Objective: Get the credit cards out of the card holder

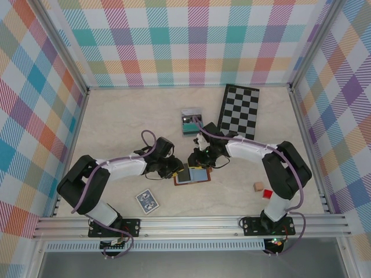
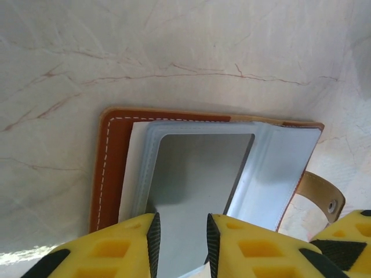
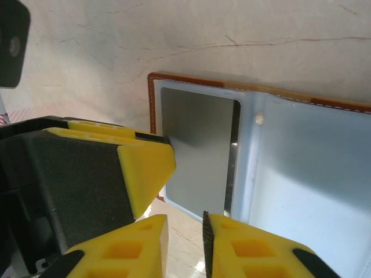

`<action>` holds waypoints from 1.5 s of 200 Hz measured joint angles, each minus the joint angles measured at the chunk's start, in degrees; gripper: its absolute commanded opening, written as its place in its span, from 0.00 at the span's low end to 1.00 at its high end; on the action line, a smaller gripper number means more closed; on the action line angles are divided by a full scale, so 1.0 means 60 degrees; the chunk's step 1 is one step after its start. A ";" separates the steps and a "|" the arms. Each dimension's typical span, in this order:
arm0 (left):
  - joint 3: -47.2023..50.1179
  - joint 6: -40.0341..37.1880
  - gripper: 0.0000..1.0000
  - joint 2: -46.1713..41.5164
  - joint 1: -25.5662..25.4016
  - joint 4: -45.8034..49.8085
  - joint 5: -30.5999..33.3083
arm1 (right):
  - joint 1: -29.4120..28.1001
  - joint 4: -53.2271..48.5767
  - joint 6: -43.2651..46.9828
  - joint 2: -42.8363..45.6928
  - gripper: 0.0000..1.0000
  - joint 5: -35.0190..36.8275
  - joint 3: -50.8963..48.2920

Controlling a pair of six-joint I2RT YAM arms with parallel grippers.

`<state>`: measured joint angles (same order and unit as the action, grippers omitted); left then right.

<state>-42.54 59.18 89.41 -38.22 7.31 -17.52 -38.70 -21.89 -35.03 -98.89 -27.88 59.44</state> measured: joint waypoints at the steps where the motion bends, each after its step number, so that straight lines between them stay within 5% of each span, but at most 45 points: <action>1: 0.0000 0.0000 0.28 0.0004 0.0000 0.0000 0.0007 | 0.0000 0.0000 -0.0015 -0.0015 0.22 0.0004 0.0000; 300: 0.0197 0.0076 0.24 0.0142 -0.0004 -0.0310 0.0259 | -0.0007 -0.0047 0.0226 -0.1545 0.12 -0.0739 0.0339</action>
<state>-41.36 59.64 90.26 -38.24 5.45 -15.97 -38.74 -22.17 -33.67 -108.16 -32.32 61.47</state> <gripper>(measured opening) 0.246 0.152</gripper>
